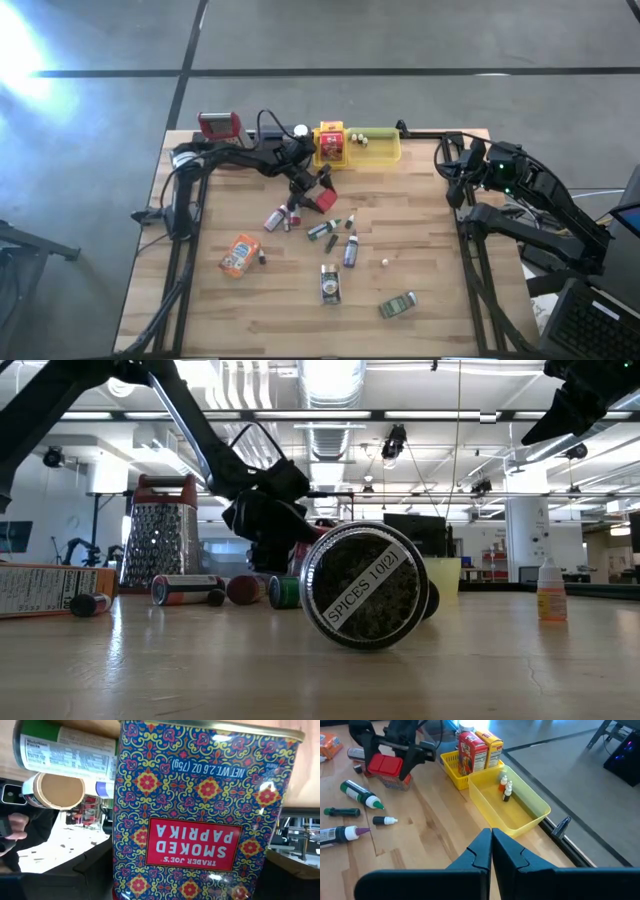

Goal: Pick & Place Kitchen Items
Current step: Put the red seasoning can into the black bin

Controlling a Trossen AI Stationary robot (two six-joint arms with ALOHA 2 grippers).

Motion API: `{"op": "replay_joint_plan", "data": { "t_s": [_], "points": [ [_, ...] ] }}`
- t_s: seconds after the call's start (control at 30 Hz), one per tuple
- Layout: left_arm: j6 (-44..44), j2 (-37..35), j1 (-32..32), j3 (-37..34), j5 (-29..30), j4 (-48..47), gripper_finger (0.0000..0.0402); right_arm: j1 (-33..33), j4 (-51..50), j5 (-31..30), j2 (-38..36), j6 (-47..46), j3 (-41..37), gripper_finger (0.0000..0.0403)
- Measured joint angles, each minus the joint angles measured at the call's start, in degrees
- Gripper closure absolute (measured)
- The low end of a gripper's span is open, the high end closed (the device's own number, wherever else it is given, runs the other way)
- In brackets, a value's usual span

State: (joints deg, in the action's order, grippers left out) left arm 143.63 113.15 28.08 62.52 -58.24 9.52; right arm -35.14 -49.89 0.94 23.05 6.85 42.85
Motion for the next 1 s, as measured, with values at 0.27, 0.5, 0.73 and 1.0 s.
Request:
{"op": "replay_joint_plan", "data": {
  "t_s": [0.27, 0.5, 0.73, 1.0],
  "points": [
    [-1.4, 1.7, 0.6, 0.0, -0.5, 0.0, 0.0071, 0.0, 0.0, 0.0, 0.0, 0.0, 0.0, 0.0394],
    [-2.9, 1.9, 0.8, 0.0, -0.4, -0.1, 0.0069, 0.0, 0.0, 0.0, 0.0, 0.0, 0.0, 0.0394],
    [-4.0, 1.8, 0.8, 0.0, 0.3, 0.0, 0.0056, 0.0, 0.0, 0.0, 0.0, 0.0, 0.0, 0.0394],
    [-4.1, 1.9, 0.8, 0.0, 2.4, -0.6, 0.0018, 0.0, 0.0, 0.0, 0.0, 0.0, 0.0, 0.0394]
  ]
}}
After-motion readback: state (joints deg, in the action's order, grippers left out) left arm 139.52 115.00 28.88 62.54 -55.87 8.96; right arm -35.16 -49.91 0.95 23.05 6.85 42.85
